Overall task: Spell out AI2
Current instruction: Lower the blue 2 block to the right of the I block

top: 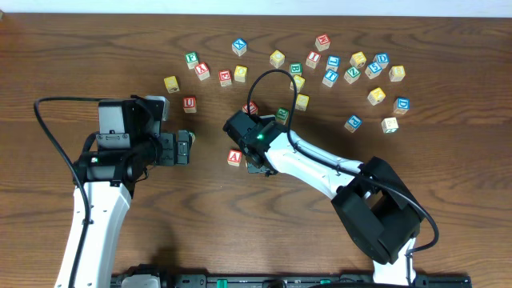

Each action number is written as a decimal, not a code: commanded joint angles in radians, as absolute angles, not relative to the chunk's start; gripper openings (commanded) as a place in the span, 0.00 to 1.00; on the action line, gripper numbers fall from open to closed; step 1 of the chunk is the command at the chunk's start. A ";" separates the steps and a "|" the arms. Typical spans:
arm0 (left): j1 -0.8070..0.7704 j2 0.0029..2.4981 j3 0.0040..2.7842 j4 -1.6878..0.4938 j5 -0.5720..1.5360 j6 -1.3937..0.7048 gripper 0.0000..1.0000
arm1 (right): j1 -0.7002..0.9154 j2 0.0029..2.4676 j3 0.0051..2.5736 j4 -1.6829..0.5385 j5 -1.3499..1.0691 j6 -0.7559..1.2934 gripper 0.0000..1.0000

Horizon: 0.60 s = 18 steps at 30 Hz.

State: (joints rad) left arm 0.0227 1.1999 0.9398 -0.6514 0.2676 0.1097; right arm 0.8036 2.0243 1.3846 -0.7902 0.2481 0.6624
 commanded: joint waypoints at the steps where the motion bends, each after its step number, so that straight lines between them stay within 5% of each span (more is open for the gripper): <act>1: 0.028 1.203 0.947 -0.655 0.273 0.127 0.98 | 0.809 1.998 1.373 -0.784 0.271 0.676 0.20; 18: 0.028 1.203 0.947 -0.655 0.273 0.127 0.98 | 0.809 1.998 1.352 -0.752 0.271 0.676 0.21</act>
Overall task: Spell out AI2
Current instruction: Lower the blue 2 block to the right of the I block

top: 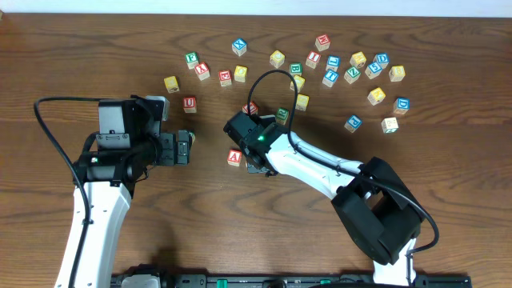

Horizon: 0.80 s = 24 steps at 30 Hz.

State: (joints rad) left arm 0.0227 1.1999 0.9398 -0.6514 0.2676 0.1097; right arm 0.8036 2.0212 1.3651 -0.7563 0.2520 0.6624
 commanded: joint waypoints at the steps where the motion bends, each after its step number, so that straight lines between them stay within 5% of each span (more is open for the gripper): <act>1: 0.028 1.203 0.947 -0.655 0.273 0.127 0.98 | 0.809 1.998 1.352 -0.751 0.271 0.676 0.21; 24: 0.028 1.203 0.947 -0.655 0.273 0.127 0.98 | 0.809 1.998 1.352 -0.737 0.289 0.676 0.23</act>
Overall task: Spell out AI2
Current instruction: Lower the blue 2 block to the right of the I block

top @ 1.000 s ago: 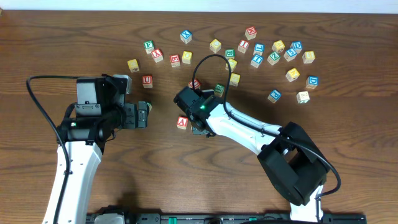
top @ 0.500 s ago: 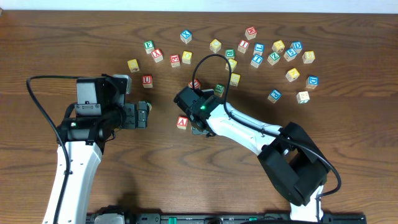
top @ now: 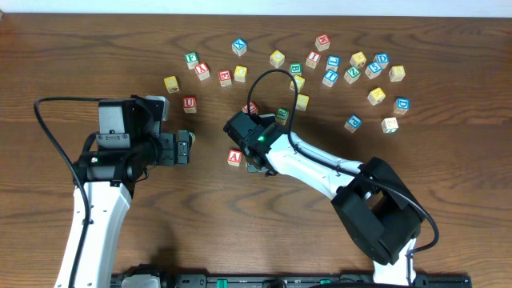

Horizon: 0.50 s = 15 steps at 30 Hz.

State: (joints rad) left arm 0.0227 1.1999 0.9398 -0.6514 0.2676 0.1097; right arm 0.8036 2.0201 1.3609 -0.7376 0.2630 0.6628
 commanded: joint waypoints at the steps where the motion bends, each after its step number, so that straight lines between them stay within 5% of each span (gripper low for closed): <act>1: 0.028 1.203 0.947 -0.655 0.273 0.127 0.98 | 0.809 1.998 1.352 -0.737 0.289 0.676 0.23; 15: 0.028 1.203 0.947 -0.655 0.273 0.127 0.98 | 0.809 1.998 1.352 -0.737 0.289 0.677 0.38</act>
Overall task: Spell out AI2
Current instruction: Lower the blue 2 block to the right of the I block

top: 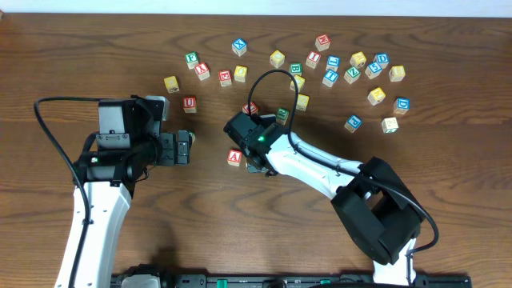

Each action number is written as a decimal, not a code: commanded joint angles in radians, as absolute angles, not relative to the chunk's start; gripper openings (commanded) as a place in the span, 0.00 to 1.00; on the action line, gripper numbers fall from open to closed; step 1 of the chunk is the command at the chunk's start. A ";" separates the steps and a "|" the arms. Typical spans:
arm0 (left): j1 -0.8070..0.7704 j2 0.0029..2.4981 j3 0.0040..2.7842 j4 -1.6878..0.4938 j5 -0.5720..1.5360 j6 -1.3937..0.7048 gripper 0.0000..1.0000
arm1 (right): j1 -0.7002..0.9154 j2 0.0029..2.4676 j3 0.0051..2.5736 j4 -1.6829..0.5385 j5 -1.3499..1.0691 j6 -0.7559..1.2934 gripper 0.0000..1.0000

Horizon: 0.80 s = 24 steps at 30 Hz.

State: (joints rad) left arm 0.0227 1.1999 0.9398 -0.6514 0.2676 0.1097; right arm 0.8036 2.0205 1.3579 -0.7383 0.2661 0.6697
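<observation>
A red block with the letter A (234, 157) lies on the wooden table (448, 160) near the middle. My right gripper (253, 165) is just to its right and close against it; the wrist body covers the fingers, so their state is hidden. My left gripper (189, 148) rests further left, pointing right, fingers apart with nothing between them. Several other letter blocks (332, 68) are scattered along the far side. I cannot pick out which of them carry I or 2.
A red block (190, 103) and a yellow block (170, 83) sit just beyond the left gripper. A red block (250, 107) and a green block (282, 114) lie right behind the right wrist. A black cable (264, 76) loops over the blocks.
The red A block looks turned a little on the spot. Both arms are where they were.
At every earlier moment the right gripper stood beside the red A block at mid table and the left gripper stayed open at the left. Only a slight turn of the A block shows by now.
</observation>
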 commanded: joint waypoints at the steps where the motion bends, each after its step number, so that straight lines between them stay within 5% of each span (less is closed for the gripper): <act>1: 0.028 1.203 0.947 -0.655 0.273 0.127 0.98 | 0.809 1.998 1.352 -0.737 0.289 0.676 0.37; 7: 0.028 1.203 0.947 -0.655 0.273 0.127 0.98 | 0.809 1.998 1.352 -0.737 0.289 0.676 0.37; 12: 0.028 1.203 0.947 -0.655 0.273 0.127 0.98 | 0.809 1.998 1.352 -0.737 0.289 0.677 0.26; 24: 0.028 1.203 0.947 -0.655 0.273 0.127 0.98 | 0.809 1.998 1.352 -0.737 0.289 0.677 0.45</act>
